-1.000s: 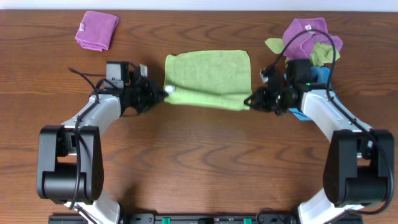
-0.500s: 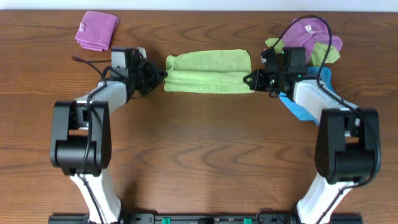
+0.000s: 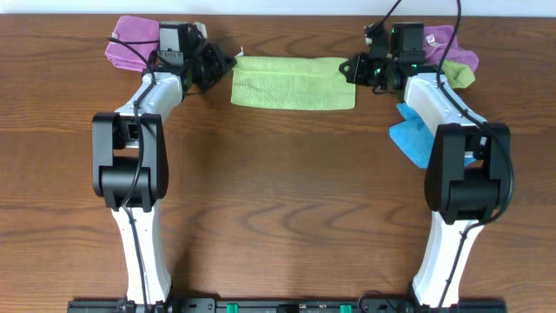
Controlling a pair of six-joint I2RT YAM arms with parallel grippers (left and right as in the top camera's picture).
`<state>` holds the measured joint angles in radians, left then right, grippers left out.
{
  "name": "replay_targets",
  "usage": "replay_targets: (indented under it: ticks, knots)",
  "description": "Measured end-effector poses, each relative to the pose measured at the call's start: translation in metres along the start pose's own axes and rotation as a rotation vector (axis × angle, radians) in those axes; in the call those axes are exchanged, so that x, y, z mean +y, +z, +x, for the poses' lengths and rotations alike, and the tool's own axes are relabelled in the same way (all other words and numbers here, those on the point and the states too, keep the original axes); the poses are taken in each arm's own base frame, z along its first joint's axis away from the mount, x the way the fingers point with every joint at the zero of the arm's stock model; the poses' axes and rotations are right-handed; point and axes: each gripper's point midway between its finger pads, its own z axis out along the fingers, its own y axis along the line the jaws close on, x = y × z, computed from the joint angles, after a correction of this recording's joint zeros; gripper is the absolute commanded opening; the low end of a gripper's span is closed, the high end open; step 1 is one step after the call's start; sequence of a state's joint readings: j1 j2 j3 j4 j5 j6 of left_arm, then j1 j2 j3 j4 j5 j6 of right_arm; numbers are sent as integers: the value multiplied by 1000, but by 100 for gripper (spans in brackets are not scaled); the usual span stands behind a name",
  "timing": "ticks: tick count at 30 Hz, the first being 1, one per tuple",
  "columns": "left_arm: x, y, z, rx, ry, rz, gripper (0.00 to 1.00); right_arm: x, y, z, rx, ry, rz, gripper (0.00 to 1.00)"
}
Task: Fold the cloth
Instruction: 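Lift the near edge with both grippers and fold it away onto the far half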
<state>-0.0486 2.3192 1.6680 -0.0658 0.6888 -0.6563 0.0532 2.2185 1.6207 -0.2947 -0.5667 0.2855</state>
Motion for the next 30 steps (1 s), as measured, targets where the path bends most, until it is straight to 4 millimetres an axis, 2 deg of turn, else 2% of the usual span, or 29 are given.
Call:
replay_targets:
  ticks: [3,8,11,15,16,17,18,24,27,30]
  knots:
    - [9,-1,19,82,-15,-29,6,2,2,20,77,36,5,1]
    - [25,-7,41,173,-27,-79,6,4,2,40,152,73,6,1]
    - [33,-11,49,201,-20,-116,6,2,0,48,182,94,14,1]
    - [38,-15,48,195,12,-151,6,0,0,50,191,100,26,1]
    - [39,-15,47,192,19,-156,14,0,0,50,191,100,28,11]
    - [39,-15,46,188,29,-160,33,-1,0,50,190,99,31,37]
    - [40,-15,46,184,34,-167,45,-2,0,50,189,96,37,59]
    - [41,-17,43,177,55,-170,51,-4,0,50,188,80,46,73]
    - [28,-22,37,182,74,-143,52,0,-5,44,190,47,51,75]
    - [-4,-39,19,137,157,-112,55,10,-21,22,150,-16,80,79]
